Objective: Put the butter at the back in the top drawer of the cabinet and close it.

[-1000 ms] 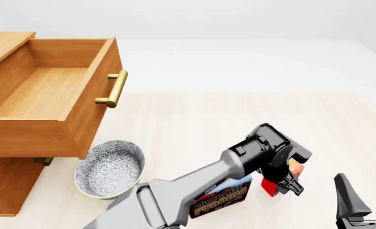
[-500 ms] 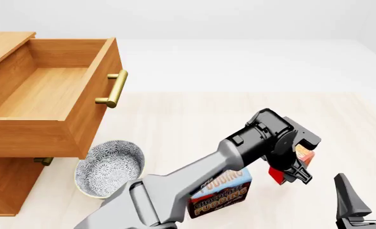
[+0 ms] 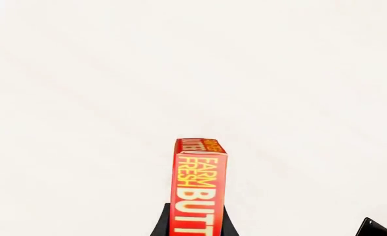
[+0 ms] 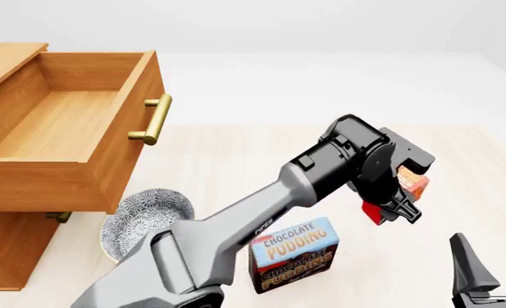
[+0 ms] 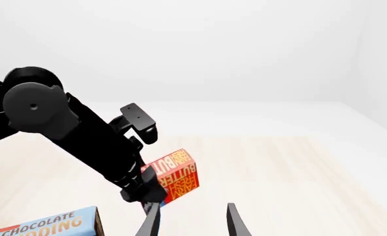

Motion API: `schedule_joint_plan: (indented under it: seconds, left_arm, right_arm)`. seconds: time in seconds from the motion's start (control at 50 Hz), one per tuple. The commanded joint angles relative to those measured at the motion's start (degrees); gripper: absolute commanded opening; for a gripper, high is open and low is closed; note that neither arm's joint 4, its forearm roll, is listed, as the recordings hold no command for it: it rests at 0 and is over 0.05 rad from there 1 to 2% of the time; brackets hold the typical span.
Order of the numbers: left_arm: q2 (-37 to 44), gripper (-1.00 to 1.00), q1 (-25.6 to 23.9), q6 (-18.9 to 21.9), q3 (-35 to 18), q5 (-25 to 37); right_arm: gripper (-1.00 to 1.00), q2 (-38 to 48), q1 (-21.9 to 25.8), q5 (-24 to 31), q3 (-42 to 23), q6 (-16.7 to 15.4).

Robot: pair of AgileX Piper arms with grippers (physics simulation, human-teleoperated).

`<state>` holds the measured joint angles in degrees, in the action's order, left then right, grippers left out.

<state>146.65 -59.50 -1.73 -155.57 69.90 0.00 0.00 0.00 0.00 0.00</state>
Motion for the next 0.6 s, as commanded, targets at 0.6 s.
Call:
schedule_joint_plan:
  seconds: [0.6]
  left_arm:
    - [-21.80,-1.00,3.66,4.39,13.27,-0.01]
  right_arm:
    - [1.00,0.00,0.00,0.00,0.00,0.00]
